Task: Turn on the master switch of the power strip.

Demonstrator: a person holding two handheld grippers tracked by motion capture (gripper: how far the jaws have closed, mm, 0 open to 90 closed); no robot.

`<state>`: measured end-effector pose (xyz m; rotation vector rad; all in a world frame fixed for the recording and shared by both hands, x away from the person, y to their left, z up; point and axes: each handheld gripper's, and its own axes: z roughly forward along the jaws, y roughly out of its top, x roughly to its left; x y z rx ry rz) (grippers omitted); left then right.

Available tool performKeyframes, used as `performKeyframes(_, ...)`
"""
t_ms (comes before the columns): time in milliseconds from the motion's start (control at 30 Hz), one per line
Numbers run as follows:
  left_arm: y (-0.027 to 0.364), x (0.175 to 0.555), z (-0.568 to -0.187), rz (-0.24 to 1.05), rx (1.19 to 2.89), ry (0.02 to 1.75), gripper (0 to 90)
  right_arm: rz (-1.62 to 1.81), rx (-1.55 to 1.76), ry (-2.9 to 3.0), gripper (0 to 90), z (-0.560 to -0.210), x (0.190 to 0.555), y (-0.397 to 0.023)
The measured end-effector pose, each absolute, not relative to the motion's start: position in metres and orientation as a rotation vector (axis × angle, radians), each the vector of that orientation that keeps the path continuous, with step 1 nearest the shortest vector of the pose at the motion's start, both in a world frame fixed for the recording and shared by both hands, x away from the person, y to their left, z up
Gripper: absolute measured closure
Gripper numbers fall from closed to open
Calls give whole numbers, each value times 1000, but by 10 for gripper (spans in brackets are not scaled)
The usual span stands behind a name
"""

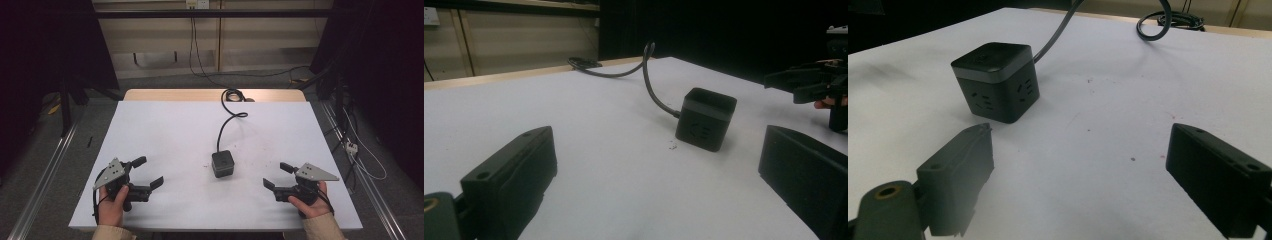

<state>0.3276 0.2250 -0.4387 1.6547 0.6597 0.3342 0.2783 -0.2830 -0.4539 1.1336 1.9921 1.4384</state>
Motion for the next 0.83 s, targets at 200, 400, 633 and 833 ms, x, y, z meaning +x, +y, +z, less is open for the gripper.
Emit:
performKeyframes(200,225,327,-439,334,1655,661,19,1439,1142,1985,115,-454,276,-287)
performKeyframes(400,225,328,-439,336,1656,661,19,1433,1141,1982,114,-455,274,-291)
performKeyframes(633,225,328,-439,337,1658,662,19,1432,1151,1982,109,-456,271,-296)
performKeyframes(833,224,328,-440,333,1660,663,19,1436,1159,1981,101,-456,271,-299)
